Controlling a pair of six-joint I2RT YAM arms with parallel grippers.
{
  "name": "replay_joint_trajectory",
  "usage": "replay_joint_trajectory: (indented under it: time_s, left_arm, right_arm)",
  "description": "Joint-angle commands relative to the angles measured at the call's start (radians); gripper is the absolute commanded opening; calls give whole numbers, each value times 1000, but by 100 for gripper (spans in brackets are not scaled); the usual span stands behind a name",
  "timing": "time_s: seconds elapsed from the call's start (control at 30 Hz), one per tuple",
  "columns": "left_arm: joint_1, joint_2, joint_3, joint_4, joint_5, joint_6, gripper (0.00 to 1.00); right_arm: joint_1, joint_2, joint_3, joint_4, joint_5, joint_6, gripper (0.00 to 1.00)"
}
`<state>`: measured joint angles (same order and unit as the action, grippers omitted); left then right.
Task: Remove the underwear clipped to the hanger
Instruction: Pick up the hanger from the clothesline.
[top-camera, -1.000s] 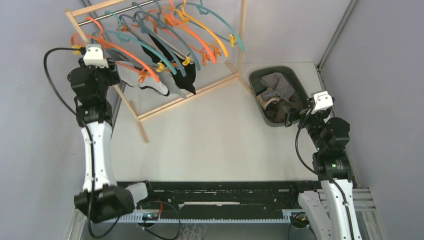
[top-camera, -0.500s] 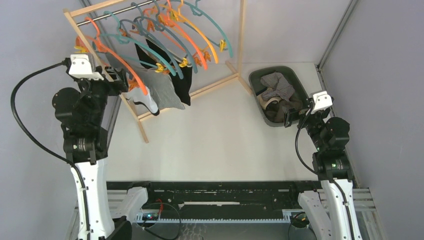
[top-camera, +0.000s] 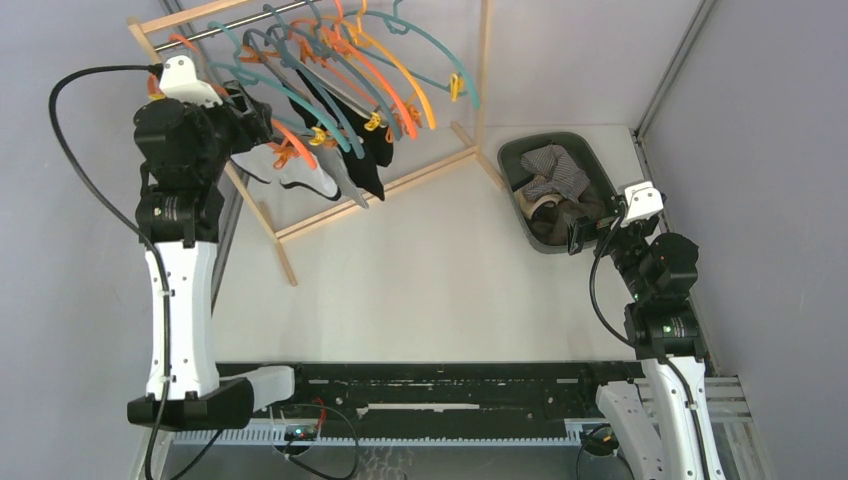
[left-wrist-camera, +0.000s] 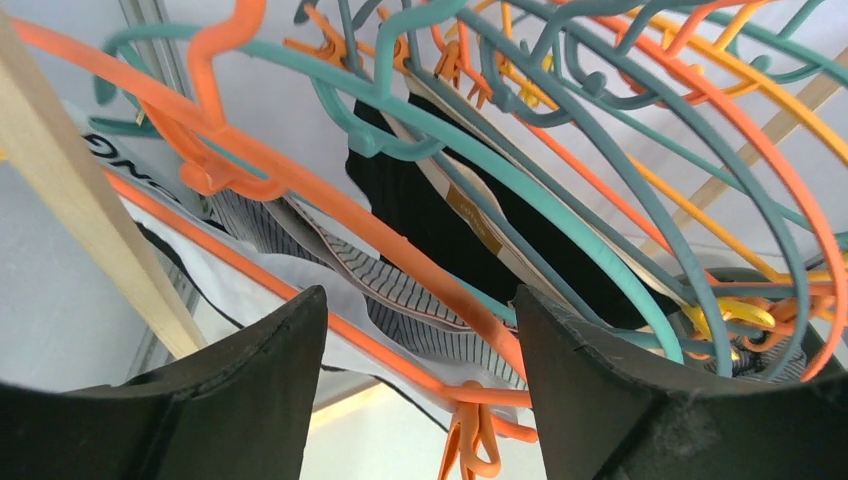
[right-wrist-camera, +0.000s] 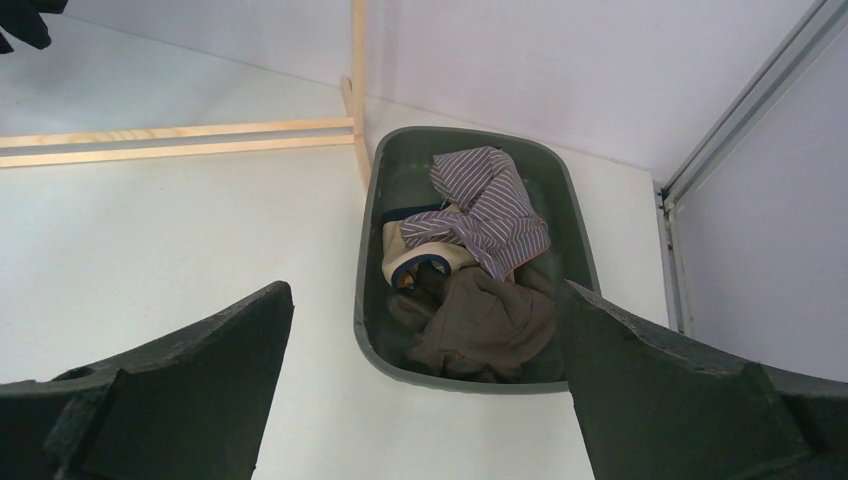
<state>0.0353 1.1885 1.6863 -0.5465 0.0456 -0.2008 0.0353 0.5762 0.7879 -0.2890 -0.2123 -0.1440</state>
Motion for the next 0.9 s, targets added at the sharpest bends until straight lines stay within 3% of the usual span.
replay_joint_trajectory:
  time_s: [0.0,0.47,0.87]
  left_arm:
    - [-19,34,82,-17,-24,-47,72]
    - [-22,119,115,-8,-43,-63,57]
    - [-22,105,67,90,32,-81,35]
  right_arm:
    - [9,1,1,17,-7,-17,100]
    - [21,0,1,16,-10,-22,100]
    - [23,2,1,15,-13,-23,100]
